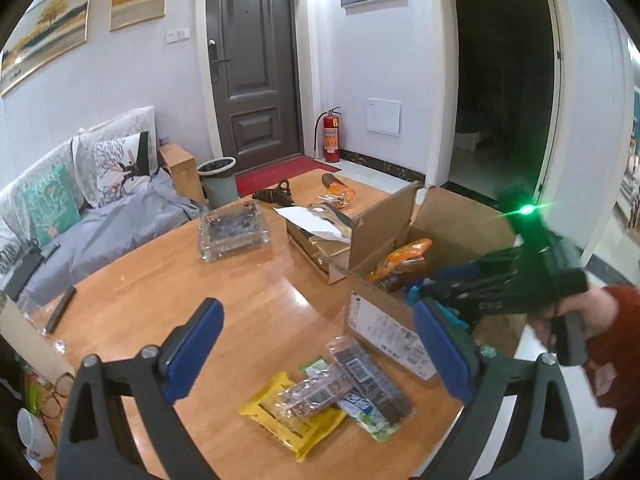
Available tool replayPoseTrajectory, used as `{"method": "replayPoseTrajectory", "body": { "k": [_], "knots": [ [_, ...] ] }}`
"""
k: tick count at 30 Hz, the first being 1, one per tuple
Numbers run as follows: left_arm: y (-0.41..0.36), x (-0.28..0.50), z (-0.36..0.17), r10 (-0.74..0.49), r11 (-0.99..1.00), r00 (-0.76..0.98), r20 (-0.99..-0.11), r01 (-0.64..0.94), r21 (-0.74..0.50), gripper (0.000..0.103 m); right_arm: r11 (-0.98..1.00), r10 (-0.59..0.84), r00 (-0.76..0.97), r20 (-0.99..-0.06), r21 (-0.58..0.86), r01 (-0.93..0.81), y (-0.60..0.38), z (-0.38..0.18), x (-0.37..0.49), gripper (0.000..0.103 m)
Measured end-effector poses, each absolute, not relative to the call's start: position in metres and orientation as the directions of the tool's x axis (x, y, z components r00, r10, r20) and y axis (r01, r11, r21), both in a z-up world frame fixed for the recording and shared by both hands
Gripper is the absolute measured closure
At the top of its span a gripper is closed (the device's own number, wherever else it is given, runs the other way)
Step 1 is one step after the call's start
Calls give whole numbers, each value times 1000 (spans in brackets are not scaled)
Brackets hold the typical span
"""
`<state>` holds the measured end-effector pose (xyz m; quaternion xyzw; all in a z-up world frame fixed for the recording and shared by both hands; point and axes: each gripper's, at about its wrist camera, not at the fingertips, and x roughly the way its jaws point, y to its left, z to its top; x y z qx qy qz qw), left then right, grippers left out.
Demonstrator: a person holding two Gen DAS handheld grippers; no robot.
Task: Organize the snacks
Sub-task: 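Move both tools back to the snacks on the table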
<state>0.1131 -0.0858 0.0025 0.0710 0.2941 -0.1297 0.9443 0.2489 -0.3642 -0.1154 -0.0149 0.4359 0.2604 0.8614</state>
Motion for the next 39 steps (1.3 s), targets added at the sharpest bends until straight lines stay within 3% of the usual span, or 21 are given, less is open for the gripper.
{"method": "replayPoseTrajectory", "body": {
  "k": [9,21,27,35,39],
  "knots": [
    [-79,111,10,-211,959,803,-558,280,39,9,854,437,514,-738,162,-494,-367,-88,227,65],
    [-15,62,40,-175,976,848,-499,215,23,3,732,586,544,-601,105,-673,-292,-3,122,65],
    [14,47,-8,-156,981,828,-538,193,12,3,729,569,521,-636,97,-678,-253,-45,86,64],
    [19,62,-85,-200,971,762,-616,237,-22,3,856,453,566,-689,159,-491,-256,-141,91,64],
    [7,84,-112,-215,964,732,-646,266,-20,4,912,370,619,-693,143,-385,-262,-177,101,54]
  ]
}}
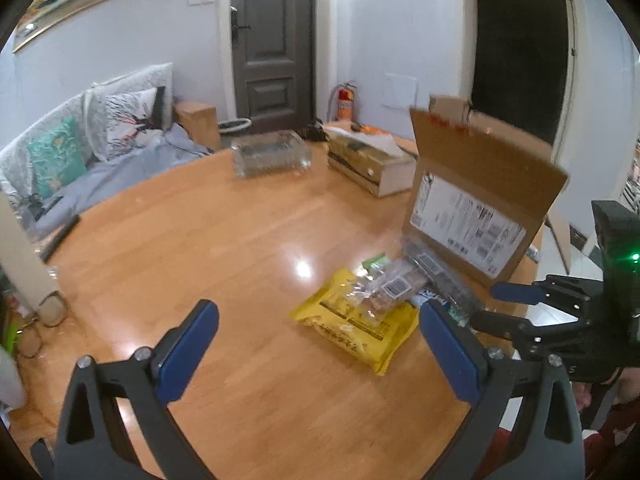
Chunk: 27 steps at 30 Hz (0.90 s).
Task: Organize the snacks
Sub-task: 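Move both tools back to the snacks on the table, then grasp the clear granola bar with the left gripper while the right grasps the dark bar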
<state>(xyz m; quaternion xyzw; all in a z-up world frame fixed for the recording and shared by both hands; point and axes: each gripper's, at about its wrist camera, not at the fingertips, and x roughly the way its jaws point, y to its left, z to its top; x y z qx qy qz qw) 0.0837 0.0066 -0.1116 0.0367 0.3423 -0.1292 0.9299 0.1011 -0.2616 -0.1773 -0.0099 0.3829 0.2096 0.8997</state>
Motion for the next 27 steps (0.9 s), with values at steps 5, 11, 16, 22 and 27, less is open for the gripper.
{"method": "replayPoseTrajectory", "body": {
  "k": [5,11,16,22,27],
  "knots": [
    [-19,116,-133,-278,935,676,-683,354,-30,15,938,327,651,-685,155,-309,-269,-207,116,54],
    [-50,154,-149,-337,894,617,-711,446,-37,17,940,334,689,-643,172,-296,-276,-216,123,53],
    [-65,175,-161,-354,866,562,-748,498,-36,30,929,363,697,-618,181,-323,-276,-222,124,64],
    [-63,178,-169,-374,862,531,-761,501,-74,50,919,391,688,-611,223,-324,-278,-221,127,66],
    [-48,160,-164,-382,872,530,-757,479,-104,73,904,424,666,-613,249,-347,-283,-221,126,66]
  ]
}}
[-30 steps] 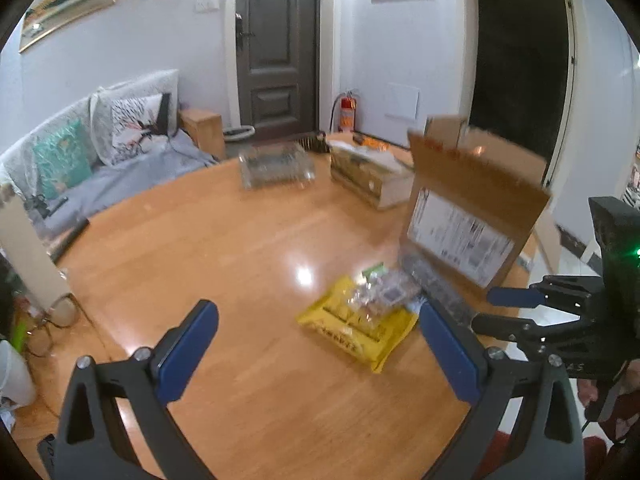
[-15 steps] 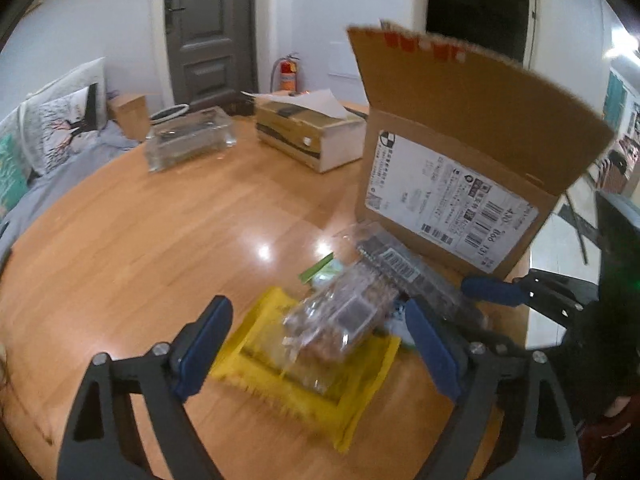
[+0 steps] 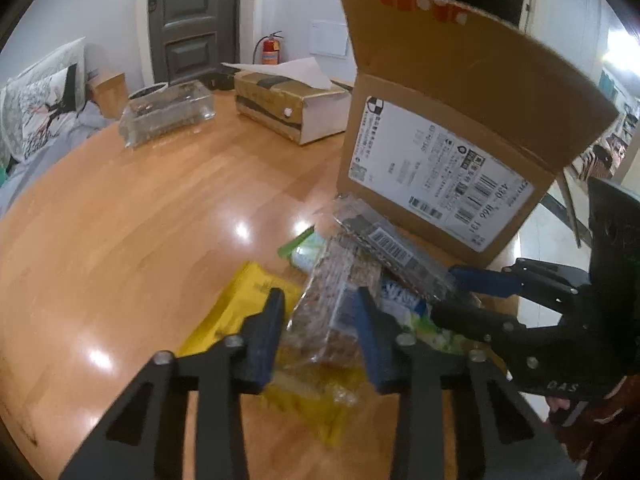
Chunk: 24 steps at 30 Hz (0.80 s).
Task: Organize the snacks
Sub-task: 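Grasp the clear granola bar with the left gripper while the right grasps the dark bar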
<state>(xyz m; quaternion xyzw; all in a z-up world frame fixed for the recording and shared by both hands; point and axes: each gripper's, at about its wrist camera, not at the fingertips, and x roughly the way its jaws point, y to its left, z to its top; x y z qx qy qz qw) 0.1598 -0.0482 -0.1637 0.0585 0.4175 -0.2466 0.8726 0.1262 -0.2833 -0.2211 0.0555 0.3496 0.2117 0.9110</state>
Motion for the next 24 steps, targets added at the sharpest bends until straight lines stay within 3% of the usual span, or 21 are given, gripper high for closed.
{"method": "replayPoseTrajectory", "body": {
  "k": [4,8,9,13,17,24],
  "knots": [
    [-36,144,-161,-370,885,542,-755,452,-109,72,896,437,660,-612,232,-379,-282,-219,120,67],
    [-42,145,-157,-353,881,560,-749,469,-64,43,895,437,653,-618,229,-382,-283,-217,117,67],
    [-44,145,-155,-357,877,560,-748,478,-60,40,894,440,649,-620,235,-382,-284,-217,118,67],
    [-66,156,-162,-337,853,528,-780,522,-15,41,900,426,655,-624,221,-375,-287,-217,120,67],
    [-78,158,-169,-299,851,542,-785,524,39,59,900,429,653,-624,230,-372,-286,-217,125,67],
    [-47,133,-163,-269,903,585,-765,430,11,62,878,466,640,-611,228,-422,-279,-213,115,67]
  ]
}}
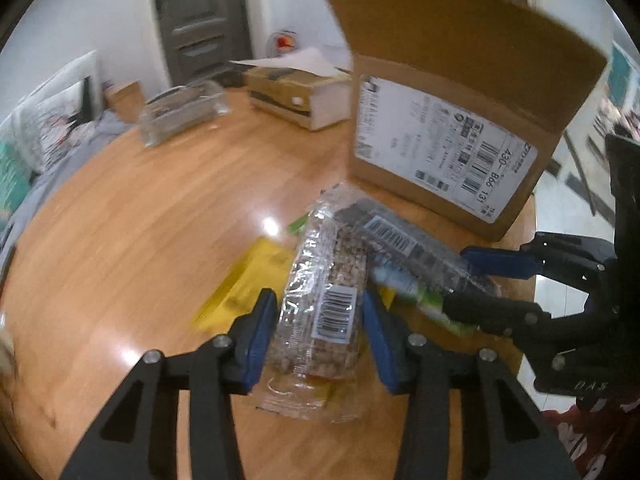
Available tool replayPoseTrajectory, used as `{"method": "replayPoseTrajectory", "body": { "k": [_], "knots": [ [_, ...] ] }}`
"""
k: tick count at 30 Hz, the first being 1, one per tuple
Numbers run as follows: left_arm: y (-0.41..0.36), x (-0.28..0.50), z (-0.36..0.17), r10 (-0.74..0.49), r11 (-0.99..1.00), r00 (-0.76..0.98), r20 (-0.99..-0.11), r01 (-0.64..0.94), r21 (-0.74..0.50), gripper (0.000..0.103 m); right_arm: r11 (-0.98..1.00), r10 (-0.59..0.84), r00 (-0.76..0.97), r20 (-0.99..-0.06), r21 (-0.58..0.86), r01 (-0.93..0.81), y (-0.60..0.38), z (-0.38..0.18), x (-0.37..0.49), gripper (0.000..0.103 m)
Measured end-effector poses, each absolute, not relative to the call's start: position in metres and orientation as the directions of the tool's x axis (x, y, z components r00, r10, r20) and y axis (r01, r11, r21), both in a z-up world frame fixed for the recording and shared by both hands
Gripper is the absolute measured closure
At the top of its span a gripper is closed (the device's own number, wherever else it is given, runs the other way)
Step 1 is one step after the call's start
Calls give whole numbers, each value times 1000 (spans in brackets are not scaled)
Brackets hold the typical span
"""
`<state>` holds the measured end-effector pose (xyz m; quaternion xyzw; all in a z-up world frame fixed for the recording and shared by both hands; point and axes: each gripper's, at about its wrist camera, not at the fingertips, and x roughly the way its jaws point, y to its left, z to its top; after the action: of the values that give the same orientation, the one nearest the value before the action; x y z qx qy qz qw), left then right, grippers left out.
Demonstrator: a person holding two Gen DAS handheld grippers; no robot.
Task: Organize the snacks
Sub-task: 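Grasp the clear granola bar with the left gripper while the right grasps the dark bar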
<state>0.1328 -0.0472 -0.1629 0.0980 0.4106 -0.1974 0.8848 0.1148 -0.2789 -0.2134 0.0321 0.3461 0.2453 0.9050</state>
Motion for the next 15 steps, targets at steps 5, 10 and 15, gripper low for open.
{"method": "replayPoseTrajectory", "body": {
  "k": [5,10,15],
  "knots": [
    [-2,90,-155,-179,962,648,-740,272,6,63,847,501,624,-600,191,-496,-267,-204,98,67],
    [39,48,-165,-43,997,659,-751,79,12,64,768,571,532,-625,179,-614,-241,-202,81,67],
    [62,25,-187,-2,999,650,-760,-34,-32,63,737,544,479,-689,119,-666,-217,-216,68,66]
  ]
}}
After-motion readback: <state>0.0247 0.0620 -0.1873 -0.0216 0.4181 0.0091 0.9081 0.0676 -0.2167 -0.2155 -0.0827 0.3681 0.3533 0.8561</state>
